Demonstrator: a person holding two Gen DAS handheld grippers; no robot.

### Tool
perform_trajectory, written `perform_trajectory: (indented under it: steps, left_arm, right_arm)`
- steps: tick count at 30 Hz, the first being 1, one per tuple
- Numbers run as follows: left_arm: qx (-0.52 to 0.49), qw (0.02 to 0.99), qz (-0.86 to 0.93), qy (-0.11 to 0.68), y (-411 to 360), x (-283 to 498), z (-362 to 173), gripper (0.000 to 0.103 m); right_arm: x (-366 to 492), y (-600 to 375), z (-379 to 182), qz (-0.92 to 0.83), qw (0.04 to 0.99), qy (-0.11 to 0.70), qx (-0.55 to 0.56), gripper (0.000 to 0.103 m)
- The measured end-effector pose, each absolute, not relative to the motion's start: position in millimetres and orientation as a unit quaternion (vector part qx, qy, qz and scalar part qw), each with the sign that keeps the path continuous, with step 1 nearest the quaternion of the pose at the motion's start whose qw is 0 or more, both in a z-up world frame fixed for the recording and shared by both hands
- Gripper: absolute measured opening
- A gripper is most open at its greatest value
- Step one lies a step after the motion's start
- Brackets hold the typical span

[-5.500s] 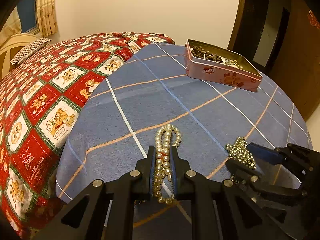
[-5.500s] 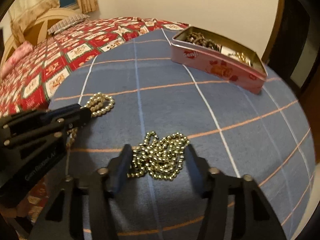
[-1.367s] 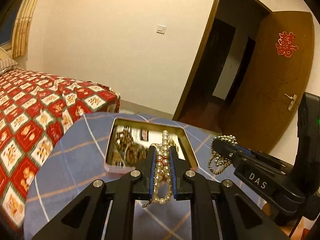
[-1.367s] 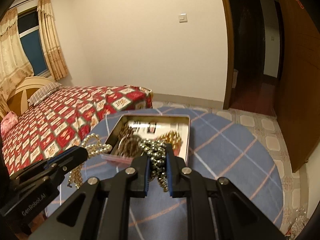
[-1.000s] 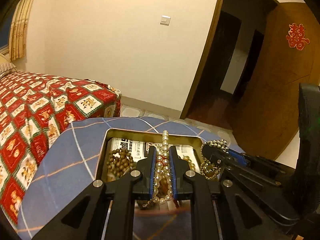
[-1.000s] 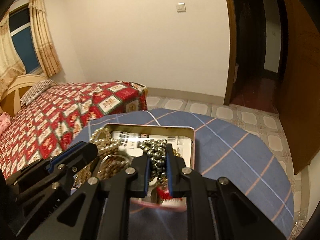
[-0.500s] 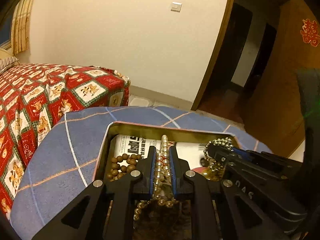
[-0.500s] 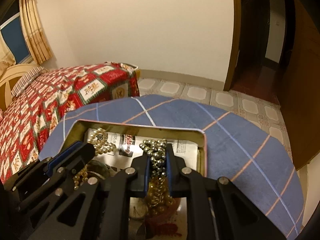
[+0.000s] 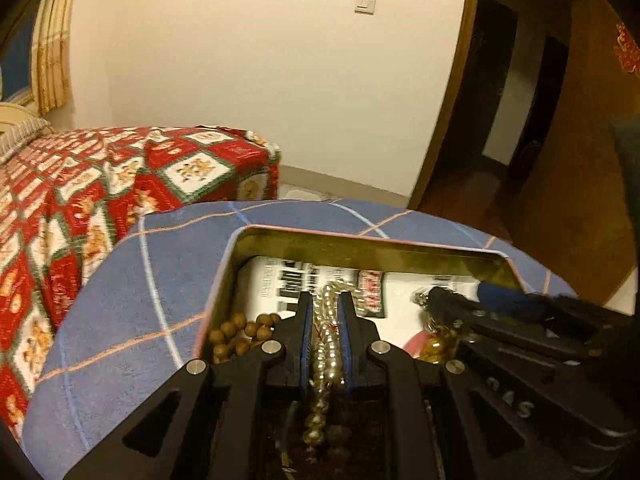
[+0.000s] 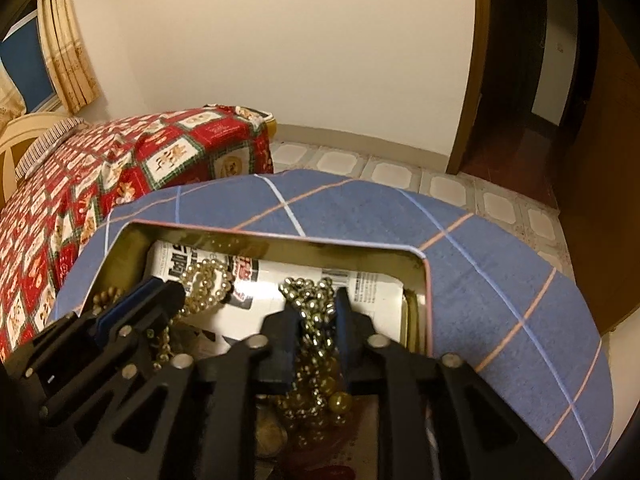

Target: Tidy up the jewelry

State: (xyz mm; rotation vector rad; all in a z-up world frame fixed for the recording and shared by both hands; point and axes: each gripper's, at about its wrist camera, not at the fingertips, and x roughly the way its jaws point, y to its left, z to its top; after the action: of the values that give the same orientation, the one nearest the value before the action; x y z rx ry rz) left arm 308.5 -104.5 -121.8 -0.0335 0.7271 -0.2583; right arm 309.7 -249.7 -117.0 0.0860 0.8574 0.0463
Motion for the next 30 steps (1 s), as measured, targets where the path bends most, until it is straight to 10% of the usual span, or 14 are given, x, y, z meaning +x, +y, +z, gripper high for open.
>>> perform_trajectory:
  steps: [7, 16, 30]
  left_arm:
    - [-0.008, 0.923, -0.114, 0.368, -101, 304, -110, 0.015]
    - [-0.062, 0.93, -0.084, 0.352, -69, 278, -93, 0.071]
    - [-0.004, 0.937, -0.056, 0.344, -66, 214, -88, 0.074]
  right_arm:
    - [299, -250, -109, 0.017, 0.91, 0.411, 0.044, 0.059]
    - [269, -260, -93, 0.007, 0.922, 0.377, 0.083, 0.092]
    - [222, -252, -97, 0.016, 0.92, 0.381, 0.088, 0.095]
